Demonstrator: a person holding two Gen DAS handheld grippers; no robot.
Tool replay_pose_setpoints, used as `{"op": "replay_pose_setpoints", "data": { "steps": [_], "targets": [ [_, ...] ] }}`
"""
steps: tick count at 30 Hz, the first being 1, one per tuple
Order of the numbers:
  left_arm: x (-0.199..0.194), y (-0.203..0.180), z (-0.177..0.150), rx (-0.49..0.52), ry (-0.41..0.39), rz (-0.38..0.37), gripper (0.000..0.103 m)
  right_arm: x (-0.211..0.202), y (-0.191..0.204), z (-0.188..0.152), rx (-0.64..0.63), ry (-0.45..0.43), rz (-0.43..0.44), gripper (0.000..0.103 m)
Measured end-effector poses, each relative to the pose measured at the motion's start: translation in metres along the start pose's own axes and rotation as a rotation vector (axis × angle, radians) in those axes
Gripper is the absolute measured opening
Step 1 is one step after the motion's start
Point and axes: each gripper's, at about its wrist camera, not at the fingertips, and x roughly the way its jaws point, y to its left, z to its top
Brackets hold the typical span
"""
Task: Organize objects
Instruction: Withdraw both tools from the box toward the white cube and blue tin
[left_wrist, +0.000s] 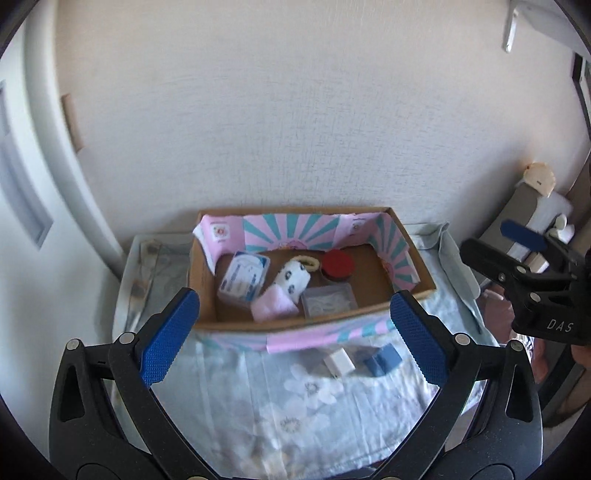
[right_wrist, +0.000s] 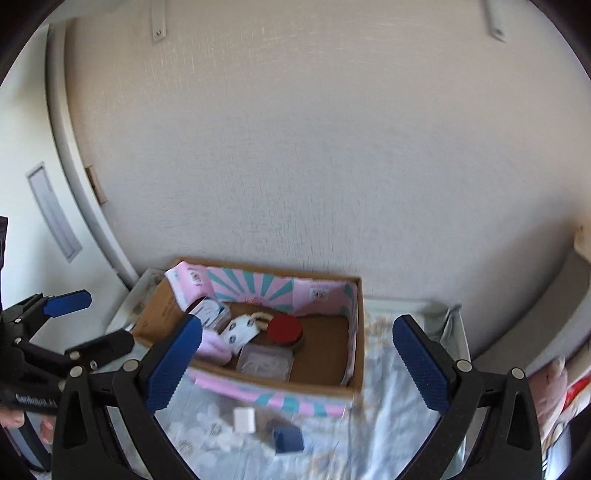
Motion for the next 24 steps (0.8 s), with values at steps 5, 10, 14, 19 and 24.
{"op": "replay_pose_setpoints", "data": {
  "steps": [5,10,14,19,24],
  "targets": [
    [-0.025,-0.004,-0.028,-0.017,-0.015,0.007,0.103,-0.019,-0.002,-0.030,0.007,0.007,-0.004,0.103],
    [-0.040,-0.010,-0.049,-0.018,-0.024,0.006,0.103,-0.038,-0.002,-0.054,-0.006,-0.010,-0.021,0.103],
    [-0.049,-0.018,-0.064,-0.002,-0.033,0.007,0.103,-0.049,-0.006,-0.071,0.001,-0.025,-0.011,0.103],
    [-0.051,-0.025,-0.083,0.021,-0.030,0.004,0.103,-0.054,-0.012,-0.093,0.006,-0.028,-0.005,0.103],
    [-0.041,-0.028,-0.104,0.035,-0.012,-0.016,0.103,-0.050,-0.016,-0.116,-0.007,-0.023,0.008,0.103]
  ]
}}
